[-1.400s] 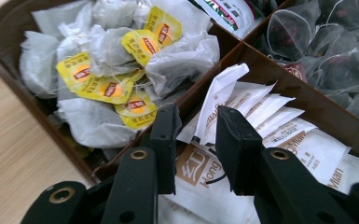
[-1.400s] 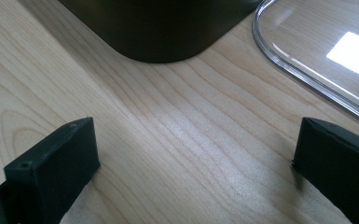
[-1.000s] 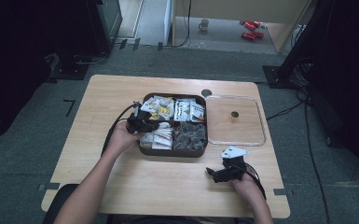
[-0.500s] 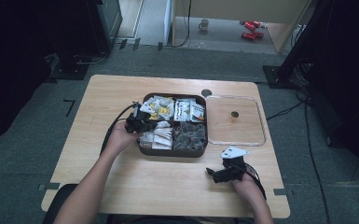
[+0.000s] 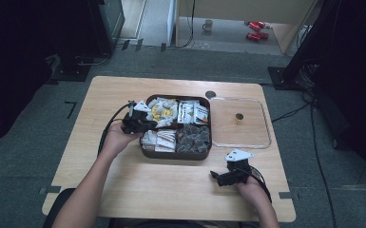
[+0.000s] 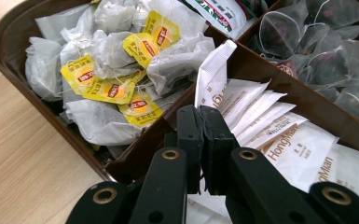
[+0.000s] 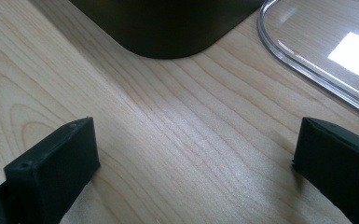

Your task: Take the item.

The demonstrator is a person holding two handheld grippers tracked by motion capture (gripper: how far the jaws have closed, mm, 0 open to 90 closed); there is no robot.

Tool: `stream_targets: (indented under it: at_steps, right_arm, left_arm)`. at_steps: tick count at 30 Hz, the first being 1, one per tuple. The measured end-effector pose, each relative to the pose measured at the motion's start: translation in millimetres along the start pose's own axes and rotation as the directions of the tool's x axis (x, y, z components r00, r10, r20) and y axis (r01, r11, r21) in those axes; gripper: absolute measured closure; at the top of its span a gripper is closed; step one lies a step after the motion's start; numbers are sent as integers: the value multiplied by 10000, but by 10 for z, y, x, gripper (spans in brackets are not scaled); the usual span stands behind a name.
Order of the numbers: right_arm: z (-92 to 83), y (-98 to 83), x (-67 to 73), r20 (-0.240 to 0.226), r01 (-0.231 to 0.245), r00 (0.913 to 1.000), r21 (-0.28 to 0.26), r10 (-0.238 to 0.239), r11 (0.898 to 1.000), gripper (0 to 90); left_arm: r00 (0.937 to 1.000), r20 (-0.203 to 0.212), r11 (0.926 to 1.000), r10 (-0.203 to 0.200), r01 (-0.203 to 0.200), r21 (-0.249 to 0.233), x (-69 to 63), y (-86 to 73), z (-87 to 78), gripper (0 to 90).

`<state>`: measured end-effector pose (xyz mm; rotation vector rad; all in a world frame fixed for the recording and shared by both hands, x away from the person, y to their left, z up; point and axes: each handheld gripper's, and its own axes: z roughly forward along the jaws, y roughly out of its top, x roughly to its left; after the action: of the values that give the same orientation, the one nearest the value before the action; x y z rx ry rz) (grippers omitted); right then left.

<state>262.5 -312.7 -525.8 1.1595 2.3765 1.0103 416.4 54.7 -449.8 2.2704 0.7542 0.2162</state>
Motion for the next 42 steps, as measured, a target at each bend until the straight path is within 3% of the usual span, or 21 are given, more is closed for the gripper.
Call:
stream_targets:
  at_steps: [19, 42]
  right_arm:
    - [13, 14, -18, -178, 148, 9997, 1, -148, 9999, 0]
    - [36, 38, -50, -378, 400, 9985, 13, -399, 9992, 0]
  left_arm:
    - [9991, -300, 9972, -284, 262, -705, 5, -62, -382, 882]
    - [9894, -788, 9860, -1217, 1114, -1244, 221, -280, -732, 882]
